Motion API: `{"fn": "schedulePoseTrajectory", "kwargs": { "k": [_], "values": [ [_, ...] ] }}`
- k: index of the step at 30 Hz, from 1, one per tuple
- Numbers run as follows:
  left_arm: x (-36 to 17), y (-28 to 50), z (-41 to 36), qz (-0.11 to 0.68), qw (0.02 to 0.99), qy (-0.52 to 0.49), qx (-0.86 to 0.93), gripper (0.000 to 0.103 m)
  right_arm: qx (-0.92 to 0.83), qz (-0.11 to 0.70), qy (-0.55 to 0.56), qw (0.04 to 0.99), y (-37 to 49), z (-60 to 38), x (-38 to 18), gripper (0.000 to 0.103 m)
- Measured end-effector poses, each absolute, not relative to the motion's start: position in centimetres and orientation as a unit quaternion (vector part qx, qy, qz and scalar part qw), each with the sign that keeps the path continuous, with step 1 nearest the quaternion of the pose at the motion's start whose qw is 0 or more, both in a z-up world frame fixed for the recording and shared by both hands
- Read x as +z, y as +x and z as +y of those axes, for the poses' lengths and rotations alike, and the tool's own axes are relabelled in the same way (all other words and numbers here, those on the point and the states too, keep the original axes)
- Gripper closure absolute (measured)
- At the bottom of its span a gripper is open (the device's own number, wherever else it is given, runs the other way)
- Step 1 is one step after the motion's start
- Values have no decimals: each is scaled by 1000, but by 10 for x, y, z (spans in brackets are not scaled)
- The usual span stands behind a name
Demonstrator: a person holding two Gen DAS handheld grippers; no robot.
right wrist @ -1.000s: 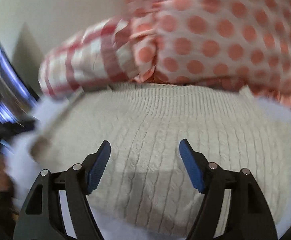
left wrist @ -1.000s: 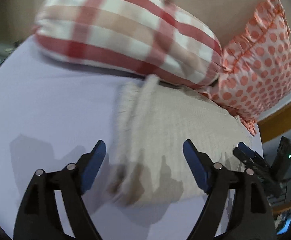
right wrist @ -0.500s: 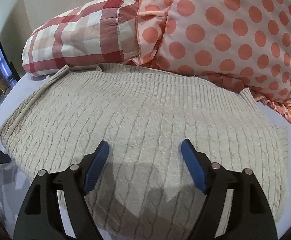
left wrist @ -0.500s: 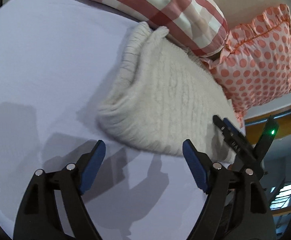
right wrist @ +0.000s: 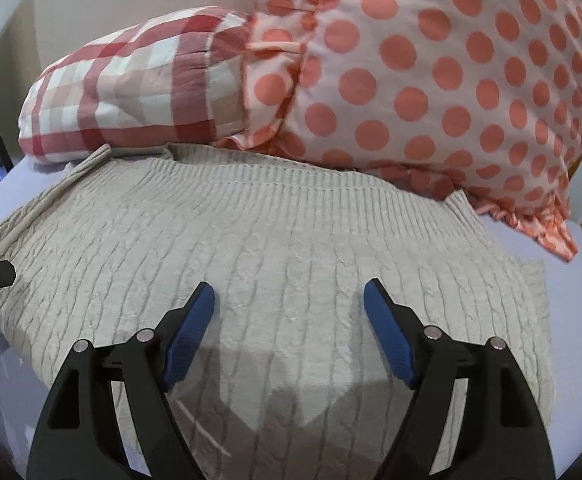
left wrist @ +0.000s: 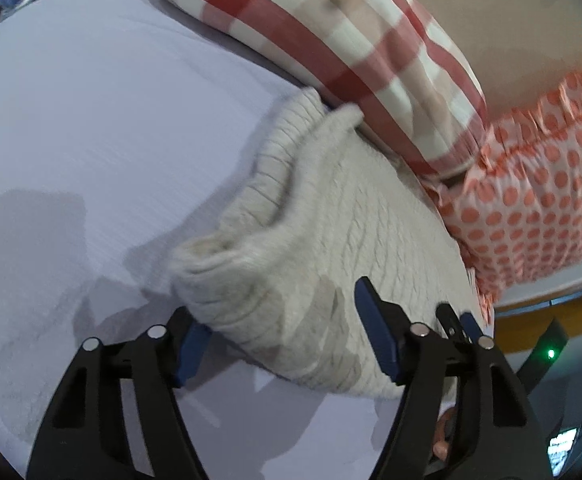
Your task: Fold small clothes
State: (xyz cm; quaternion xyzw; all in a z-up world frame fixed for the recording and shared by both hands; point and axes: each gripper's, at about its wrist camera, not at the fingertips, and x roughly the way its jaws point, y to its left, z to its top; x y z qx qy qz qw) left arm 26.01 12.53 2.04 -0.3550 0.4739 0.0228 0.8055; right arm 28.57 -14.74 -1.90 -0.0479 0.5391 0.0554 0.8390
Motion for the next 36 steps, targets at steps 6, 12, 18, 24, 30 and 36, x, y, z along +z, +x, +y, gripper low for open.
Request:
{"fn": "schedulePoseTrajectory", "kwargs": {
  "k": [6,12,18,24,30,36],
  "values": [
    [18,266,131,466,814,-343,52,74,43,547,-55,834,287,-149,-24,24],
    [68,275,102,431,866,-253,24,94,57,553,-54,829,289,-149,-26,22],
    [128,295,27,394,906,-146,-45,95,72,560,-34,825,284,-161,-23,22],
    [148,310,-57,387,908,-98,-126,95,73,566,7,821,263,-194,-8,22],
    [140,310,-166,401,883,-50,-240,95,20,552,10,834,217,-245,17,22],
    [101,296,-230,456,820,-25,-344,95,-5,571,-7,821,180,-286,10,22]
  ]
}}
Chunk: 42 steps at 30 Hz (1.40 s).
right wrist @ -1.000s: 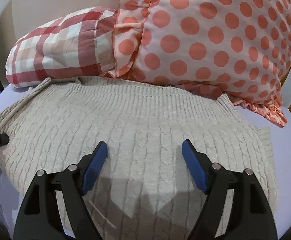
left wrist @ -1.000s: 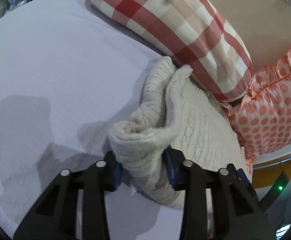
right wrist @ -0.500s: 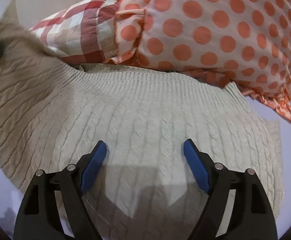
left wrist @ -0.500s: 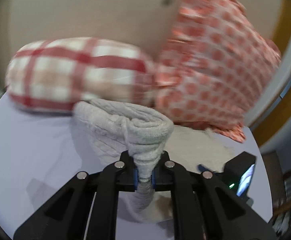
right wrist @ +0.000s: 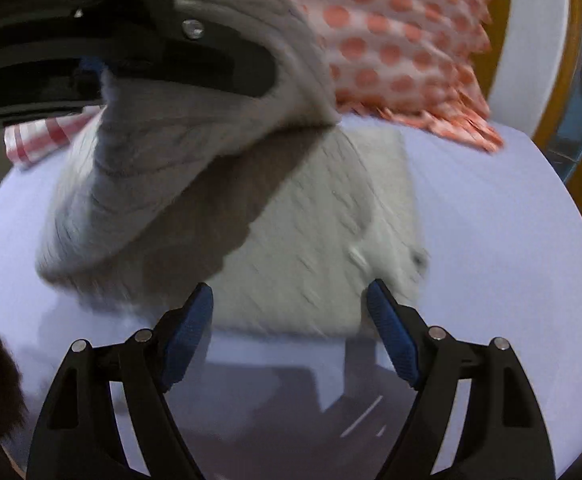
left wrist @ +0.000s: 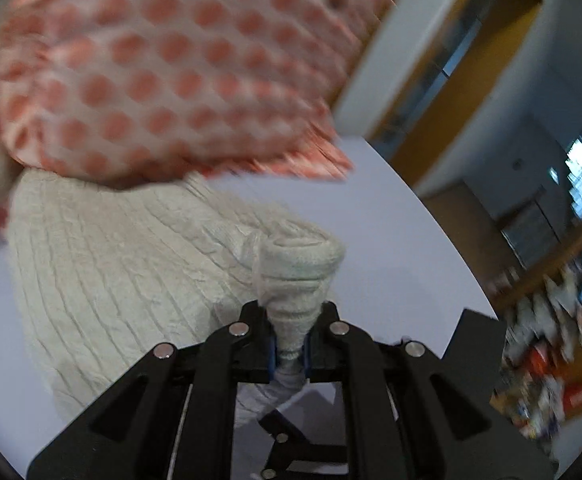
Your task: Fold small clothes
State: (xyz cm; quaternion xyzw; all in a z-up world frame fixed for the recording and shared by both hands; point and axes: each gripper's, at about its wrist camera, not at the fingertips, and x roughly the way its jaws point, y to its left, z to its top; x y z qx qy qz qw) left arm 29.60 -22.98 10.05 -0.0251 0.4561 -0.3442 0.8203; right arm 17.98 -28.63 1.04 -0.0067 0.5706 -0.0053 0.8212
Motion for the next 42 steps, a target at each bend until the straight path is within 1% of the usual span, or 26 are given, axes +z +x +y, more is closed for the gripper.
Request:
{"fn": "schedulePoseTrajectory", "kwargs": {
  "k": [2,4,8,10,13,16,18,20,22,24,25,27,29,32,35,38,41,42],
  "values": [
    [95,286,-238,451,822,4,-348,95,-11,571,-29,821,166,-290,12,22],
    [85,283,-241,464,813,10,-351,95,-26,559,-48,828,155,-295,20,22],
    [55,272,-247,499,791,34,-351,95,-57,551,-43,832,145,-320,38,22],
    [48,265,-247,494,795,42,-349,94,-74,545,-48,834,141,-333,45,22],
    [62,249,-233,465,813,35,-350,89,-89,532,-24,842,147,-352,62,22],
    [86,228,-203,449,809,-1,-379,79,-40,523,40,850,165,-358,79,22],
    [108,214,-173,426,824,-9,-374,58,22,520,104,847,193,-355,82,22],
    [123,212,-138,408,853,-12,-324,51,70,526,149,835,220,-350,77,23],
    [125,220,-115,413,863,-25,-291,50,86,541,168,820,250,-343,63,25],
    [119,232,-87,430,871,-34,-235,49,59,557,165,812,277,-343,43,36],
    [116,235,-79,436,871,-39,-225,49,54,564,170,806,284,-343,34,39],
    [108,239,-61,452,867,-53,-204,49,37,584,174,792,297,-344,14,49],
    [103,241,-58,458,866,-46,-195,49,33,592,177,785,302,-341,2,50],
    [101,240,-61,460,866,-32,-191,48,31,580,156,799,301,-333,3,50],
    [102,239,-67,461,864,-30,-199,46,6,562,86,822,304,-316,7,49],
    [101,240,-71,465,862,-28,-202,45,-6,530,60,846,301,-310,16,50],
    [98,241,-71,470,859,-26,-200,45,27,560,43,827,303,-299,4,50],
    [96,242,-71,472,859,-27,-198,45,34,573,31,818,303,-296,-4,58]
  ]
}}
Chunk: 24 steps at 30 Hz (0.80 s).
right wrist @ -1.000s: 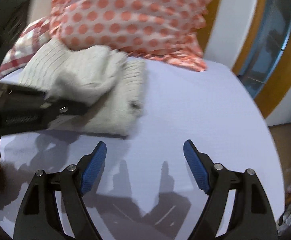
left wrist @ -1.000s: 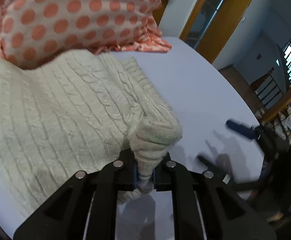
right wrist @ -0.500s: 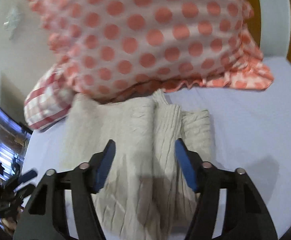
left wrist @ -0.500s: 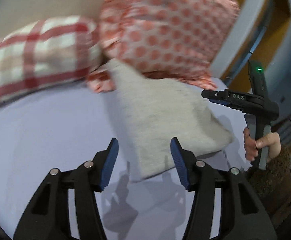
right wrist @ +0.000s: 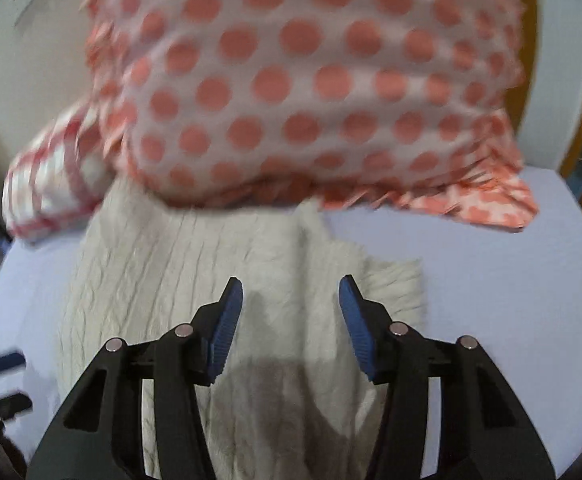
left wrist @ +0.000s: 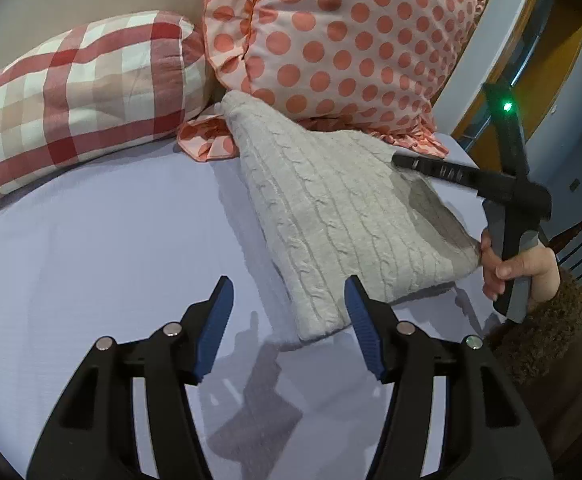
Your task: Fold small clothes
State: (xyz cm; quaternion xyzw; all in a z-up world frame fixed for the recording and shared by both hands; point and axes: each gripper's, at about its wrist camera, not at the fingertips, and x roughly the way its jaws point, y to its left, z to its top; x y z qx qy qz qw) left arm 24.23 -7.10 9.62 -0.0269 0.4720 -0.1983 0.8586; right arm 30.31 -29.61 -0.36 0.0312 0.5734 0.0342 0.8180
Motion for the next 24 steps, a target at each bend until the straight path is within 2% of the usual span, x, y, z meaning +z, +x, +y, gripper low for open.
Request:
{"fn": "schedulePoseTrajectory", "kwargs": {
  "k": [3,8,13,14,15,16,17,18,24],
  "values": [
    [92,249,-69,479,855,-38,-196,44,62,566,43,821,295,-294,-8,87],
    [84,262,-58,492,846,-67,-193,44,48,552,147,820,293,-344,5,90],
    [74,282,-54,508,833,-96,-198,40,26,563,172,808,290,-361,-7,87],
    [73,289,-55,511,827,-106,-208,38,27,559,181,809,289,-363,-1,79],
    [72,294,-56,514,823,-110,-215,37,20,559,185,808,288,-366,4,55],
    [72,300,-57,516,820,-115,-219,35,5,551,183,814,284,-374,13,39],
    [70,307,-59,520,815,-119,-226,31,-6,542,181,821,281,-379,18,8],
    [67,313,-61,527,808,-124,-234,30,-15,535,179,826,280,-384,20,4],
    [48,340,-69,557,770,-170,-261,21,9,575,267,773,277,-412,-6,4]
  ]
}}
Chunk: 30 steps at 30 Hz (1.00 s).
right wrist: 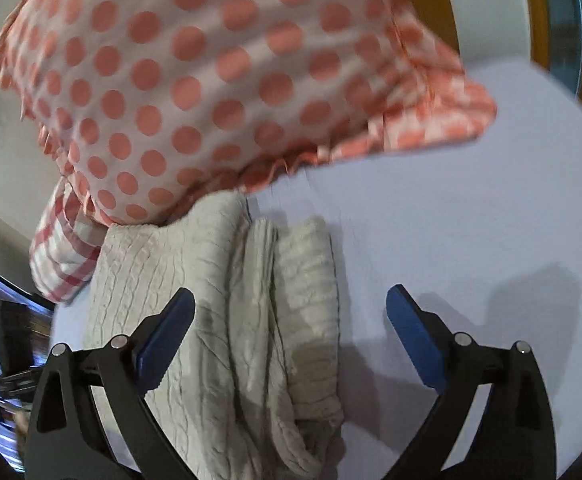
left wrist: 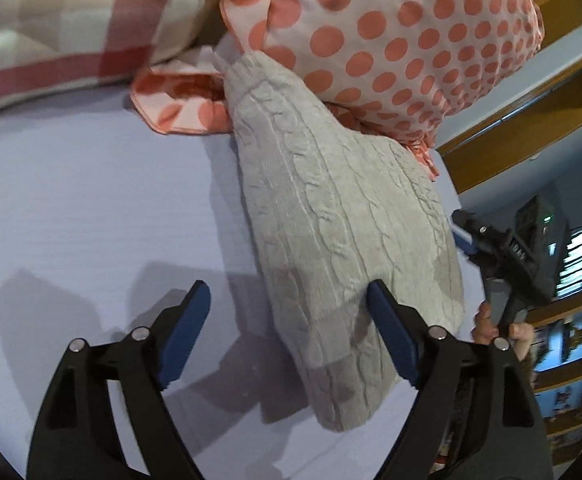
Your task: Fold small clothes
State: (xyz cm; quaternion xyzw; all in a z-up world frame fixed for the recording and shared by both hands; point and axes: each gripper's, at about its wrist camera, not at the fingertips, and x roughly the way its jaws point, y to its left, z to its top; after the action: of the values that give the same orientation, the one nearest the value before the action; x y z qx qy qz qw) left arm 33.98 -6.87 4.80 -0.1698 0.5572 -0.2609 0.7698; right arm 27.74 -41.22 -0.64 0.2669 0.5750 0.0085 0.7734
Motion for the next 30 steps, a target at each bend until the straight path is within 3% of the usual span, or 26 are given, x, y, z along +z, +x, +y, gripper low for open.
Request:
{"fn": "schedulePoseTrajectory", "kwargs": {
  "k": [7,11,19,20,22,28,29,30],
  "values": [
    [47,346,-56,534,761,-230,-287,18,64,589,324,738,282,-406,-23,4],
    [53,342,-38,510,774,-248,-280,18,42,538,250,804,274,-397,12,12],
    [56,339,-53,515,783,-212,-277,18,72,582,155,795,290,-348,-6,51],
    [57,337,-56,514,786,-203,-276,18,77,584,154,793,290,-345,-12,77],
    [59,335,-59,513,790,-191,-277,18,67,570,154,804,284,-346,-8,87],
    [60,338,-65,516,793,-173,-274,18,35,571,178,800,282,-371,-9,88],
    [58,341,-68,521,791,-169,-271,18,37,568,180,803,282,-372,-4,80],
    [57,341,-68,524,790,-166,-272,18,32,563,185,805,281,-376,5,60]
  ]
}}
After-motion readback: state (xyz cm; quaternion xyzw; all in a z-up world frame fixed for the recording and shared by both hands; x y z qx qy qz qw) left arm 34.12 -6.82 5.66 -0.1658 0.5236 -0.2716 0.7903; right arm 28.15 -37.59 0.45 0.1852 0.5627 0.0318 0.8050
